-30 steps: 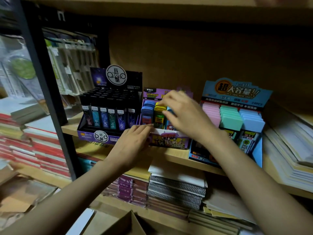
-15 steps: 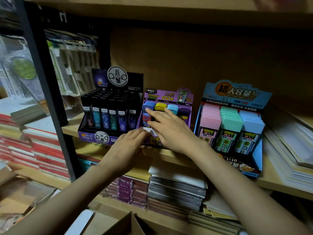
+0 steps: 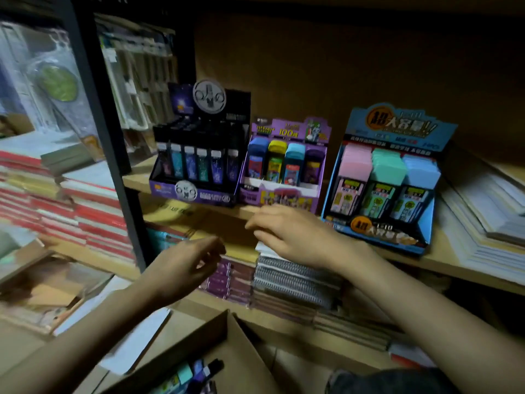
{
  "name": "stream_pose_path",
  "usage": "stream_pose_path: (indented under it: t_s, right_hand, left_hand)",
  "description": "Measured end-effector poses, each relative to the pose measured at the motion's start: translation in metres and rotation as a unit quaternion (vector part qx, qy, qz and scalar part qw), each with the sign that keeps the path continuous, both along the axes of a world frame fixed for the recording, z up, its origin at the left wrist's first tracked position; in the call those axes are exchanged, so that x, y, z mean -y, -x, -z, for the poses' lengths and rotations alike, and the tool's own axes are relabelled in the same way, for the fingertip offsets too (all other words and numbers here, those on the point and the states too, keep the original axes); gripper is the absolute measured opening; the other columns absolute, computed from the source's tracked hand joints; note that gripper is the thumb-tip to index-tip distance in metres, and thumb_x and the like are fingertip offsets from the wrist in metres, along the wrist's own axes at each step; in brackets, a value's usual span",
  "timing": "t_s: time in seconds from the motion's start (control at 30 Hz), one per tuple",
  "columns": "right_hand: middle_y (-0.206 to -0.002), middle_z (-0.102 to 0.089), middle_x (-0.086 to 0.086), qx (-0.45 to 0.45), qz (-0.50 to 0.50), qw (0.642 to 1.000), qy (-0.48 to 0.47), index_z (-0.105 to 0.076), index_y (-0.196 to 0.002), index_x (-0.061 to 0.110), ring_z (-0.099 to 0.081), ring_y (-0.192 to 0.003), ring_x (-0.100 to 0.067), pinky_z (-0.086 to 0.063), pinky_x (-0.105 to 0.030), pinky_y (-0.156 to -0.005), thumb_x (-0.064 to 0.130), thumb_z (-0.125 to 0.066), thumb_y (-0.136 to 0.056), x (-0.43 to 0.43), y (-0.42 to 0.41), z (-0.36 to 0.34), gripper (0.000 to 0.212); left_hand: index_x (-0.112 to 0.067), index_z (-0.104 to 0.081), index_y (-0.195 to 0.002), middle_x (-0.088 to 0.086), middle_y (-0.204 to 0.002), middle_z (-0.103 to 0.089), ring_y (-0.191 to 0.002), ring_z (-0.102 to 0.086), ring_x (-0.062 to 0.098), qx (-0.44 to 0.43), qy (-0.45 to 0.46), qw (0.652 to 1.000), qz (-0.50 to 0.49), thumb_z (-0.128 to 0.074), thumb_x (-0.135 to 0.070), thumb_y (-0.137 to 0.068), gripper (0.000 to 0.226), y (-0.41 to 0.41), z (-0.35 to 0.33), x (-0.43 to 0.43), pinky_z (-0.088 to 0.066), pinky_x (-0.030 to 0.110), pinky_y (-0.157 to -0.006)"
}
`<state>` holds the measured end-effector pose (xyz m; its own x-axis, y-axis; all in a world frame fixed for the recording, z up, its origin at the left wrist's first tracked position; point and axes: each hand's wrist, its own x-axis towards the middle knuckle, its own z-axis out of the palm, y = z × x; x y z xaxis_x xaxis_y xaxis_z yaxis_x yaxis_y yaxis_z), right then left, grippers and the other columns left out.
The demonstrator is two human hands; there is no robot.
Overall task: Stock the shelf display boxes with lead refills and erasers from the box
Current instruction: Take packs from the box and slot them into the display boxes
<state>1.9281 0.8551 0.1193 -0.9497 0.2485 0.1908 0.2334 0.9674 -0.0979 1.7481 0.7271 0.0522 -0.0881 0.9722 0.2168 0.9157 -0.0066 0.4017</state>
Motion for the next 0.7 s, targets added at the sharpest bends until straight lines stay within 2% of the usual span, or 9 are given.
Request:
stream_pose_path:
  t_s: [0.13,0.27,0.37,0.4,0.47,0.53,0.6,0.63,0.7]
  right_hand:
    - [-0.109,-0.063,-0.003,0.095,0.026,0.992,0.082,-0.062,-0.109,0.015,-0.058,-0.101,-0.019,-0.045,-0.031,-0.077,0.024,-0.046,-0.096,0.030,-0.005,0.078,0.022]
    - [-0.110,-0.062,-0.012,0.234,0.088,0.951,0.181,-0.062,-0.105,0.009,-0.057,-0.103,-0.027,-0.047,-0.040,-0.086,0.021,-0.047,-0.095,0.055,-0.011,0.182,0.021]
    - [-0.116,-0.062,-0.012,0.288,0.136,0.907,0.275,-0.062,-0.109,0.008,-0.056,-0.108,-0.026,-0.046,-0.036,-0.089,0.021,-0.049,-0.095,0.071,-0.015,0.254,0.023]
    - [-0.115,-0.062,-0.011,0.292,0.158,0.893,0.304,-0.062,-0.108,0.009,-0.056,-0.107,-0.024,-0.047,-0.035,-0.089,0.022,-0.050,-0.094,0.077,-0.015,0.275,0.022]
    - [-0.112,-0.064,-0.011,0.296,0.197,0.867,0.350,-0.064,-0.108,0.008,-0.058,-0.105,-0.024,-0.048,-0.035,-0.090,0.020,-0.053,-0.092,0.089,-0.013,0.313,0.022]
    - [-0.109,-0.067,-0.015,0.287,0.231,0.841,0.395,-0.066,-0.104,0.003,-0.060,-0.105,-0.027,-0.048,-0.037,-0.091,0.013,-0.055,-0.089,0.100,-0.009,0.345,0.022]
    - [-0.106,-0.067,-0.016,0.268,0.276,0.814,0.435,-0.065,-0.104,-0.001,-0.060,-0.104,-0.029,-0.047,-0.038,-0.092,0.008,-0.057,-0.087,0.108,-0.004,0.369,0.021]
    - [-0.105,-0.066,-0.016,0.254,0.304,0.797,0.456,-0.063,-0.107,-0.001,-0.060,-0.102,-0.029,-0.048,-0.035,-0.090,0.008,-0.059,-0.087,0.112,0.000,0.379,0.023]
    - [-0.111,-0.063,-0.018,0.212,0.358,0.752,0.512,-0.055,-0.117,-0.003,-0.056,-0.094,-0.023,-0.047,-0.020,-0.075,0.007,-0.063,-0.086,0.120,0.009,0.395,0.034]
  left_hand:
    - [-0.017,-0.060,-0.106,0.000,-0.101,-0.066,-0.091,-0.062,0.014,0.113,0.131,0.980,-0.095,-0.056,-0.015,-0.092,0.015,0.008,0.084,0.043,-0.049,0.030,-0.081]
    - [-0.007,-0.062,-0.102,0.011,-0.099,-0.064,-0.097,-0.062,0.027,0.203,0.234,0.935,-0.172,-0.059,-0.009,-0.089,0.014,0.000,0.184,0.092,-0.042,0.025,-0.073]
    - [-0.008,-0.063,-0.094,0.014,-0.100,-0.063,-0.093,-0.060,0.022,0.251,0.317,0.886,-0.227,-0.058,-0.010,-0.090,0.008,-0.019,0.247,0.126,-0.044,0.026,-0.077]
    - [-0.009,-0.061,-0.088,0.015,-0.097,-0.061,-0.089,-0.057,0.020,0.279,0.327,0.870,-0.240,-0.056,-0.007,-0.090,0.006,-0.026,0.263,0.136,-0.041,0.024,-0.073]
    - [-0.005,-0.061,-0.094,0.015,-0.096,-0.061,-0.086,-0.053,0.017,0.337,0.330,0.836,-0.280,-0.057,-0.004,-0.089,0.007,-0.037,0.290,0.154,-0.037,0.021,-0.068]
    - [-0.001,-0.063,-0.104,0.012,-0.097,-0.064,-0.087,-0.057,0.017,0.381,0.316,0.804,-0.328,-0.062,-0.008,-0.088,0.017,-0.044,0.310,0.166,-0.039,0.020,-0.067]
    - [0.000,-0.062,-0.106,0.013,-0.099,-0.066,-0.090,-0.062,0.021,0.421,0.289,0.771,-0.379,-0.066,-0.012,-0.087,0.023,-0.048,0.325,0.173,-0.044,0.024,-0.070]
    - [0.002,-0.062,-0.104,0.015,-0.099,-0.067,-0.089,-0.063,0.023,0.439,0.269,0.752,-0.410,-0.068,-0.011,-0.086,0.023,-0.048,0.331,0.174,-0.047,0.025,-0.070]
    - [0.008,-0.060,-0.100,0.026,-0.101,-0.065,-0.086,-0.063,0.027,0.462,0.220,0.720,-0.468,-0.070,-0.005,-0.082,0.024,-0.046,0.339,0.171,-0.052,0.026,-0.070]
